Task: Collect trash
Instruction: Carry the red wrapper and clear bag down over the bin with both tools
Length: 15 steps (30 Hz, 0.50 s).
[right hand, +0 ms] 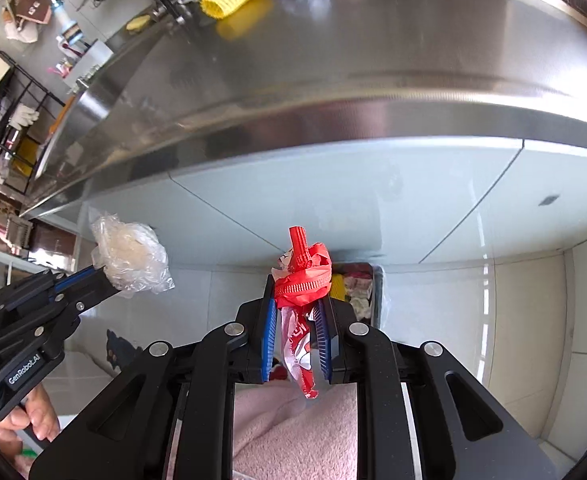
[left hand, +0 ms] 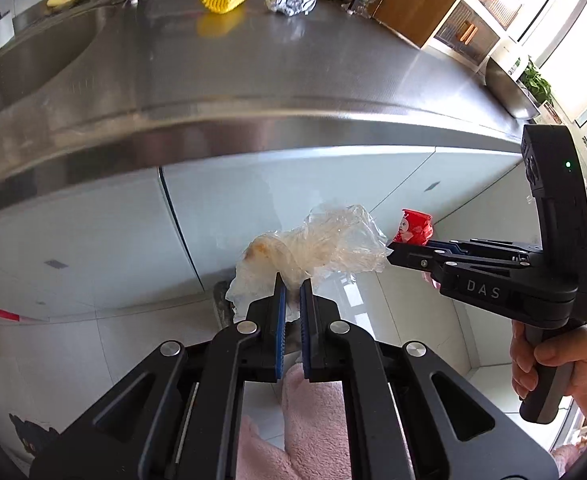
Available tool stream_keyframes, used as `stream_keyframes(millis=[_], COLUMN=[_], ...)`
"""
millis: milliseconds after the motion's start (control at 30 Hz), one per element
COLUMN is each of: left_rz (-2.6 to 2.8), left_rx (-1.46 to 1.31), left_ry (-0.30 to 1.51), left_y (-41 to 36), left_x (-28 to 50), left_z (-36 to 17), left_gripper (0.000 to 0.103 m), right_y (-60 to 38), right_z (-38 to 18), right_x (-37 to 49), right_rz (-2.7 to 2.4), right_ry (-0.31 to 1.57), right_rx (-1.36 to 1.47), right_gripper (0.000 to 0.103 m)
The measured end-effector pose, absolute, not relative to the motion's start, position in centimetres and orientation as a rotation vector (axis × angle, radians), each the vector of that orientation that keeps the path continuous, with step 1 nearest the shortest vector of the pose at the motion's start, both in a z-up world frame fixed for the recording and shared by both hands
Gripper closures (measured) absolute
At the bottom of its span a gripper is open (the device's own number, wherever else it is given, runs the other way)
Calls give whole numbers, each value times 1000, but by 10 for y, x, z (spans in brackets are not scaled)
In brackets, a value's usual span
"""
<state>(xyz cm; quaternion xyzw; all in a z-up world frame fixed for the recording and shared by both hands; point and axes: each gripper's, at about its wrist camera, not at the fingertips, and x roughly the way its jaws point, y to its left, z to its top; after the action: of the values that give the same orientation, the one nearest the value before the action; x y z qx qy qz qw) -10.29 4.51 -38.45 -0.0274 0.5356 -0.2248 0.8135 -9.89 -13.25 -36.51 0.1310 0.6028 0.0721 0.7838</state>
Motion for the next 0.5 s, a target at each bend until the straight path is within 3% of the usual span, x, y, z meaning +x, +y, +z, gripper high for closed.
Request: stream_keyframes(millis=[500], left_rz=[-432], left_rx=[-86], left_ry=[1410], left_y=[39], left_x=[-86], left_z=[-548], left_gripper=[98], right_y=[-129], right_z=[-499], right_x=[-100], right_rz=[135], right_ry=[1502], right_rx=[335], right_gripper=[83])
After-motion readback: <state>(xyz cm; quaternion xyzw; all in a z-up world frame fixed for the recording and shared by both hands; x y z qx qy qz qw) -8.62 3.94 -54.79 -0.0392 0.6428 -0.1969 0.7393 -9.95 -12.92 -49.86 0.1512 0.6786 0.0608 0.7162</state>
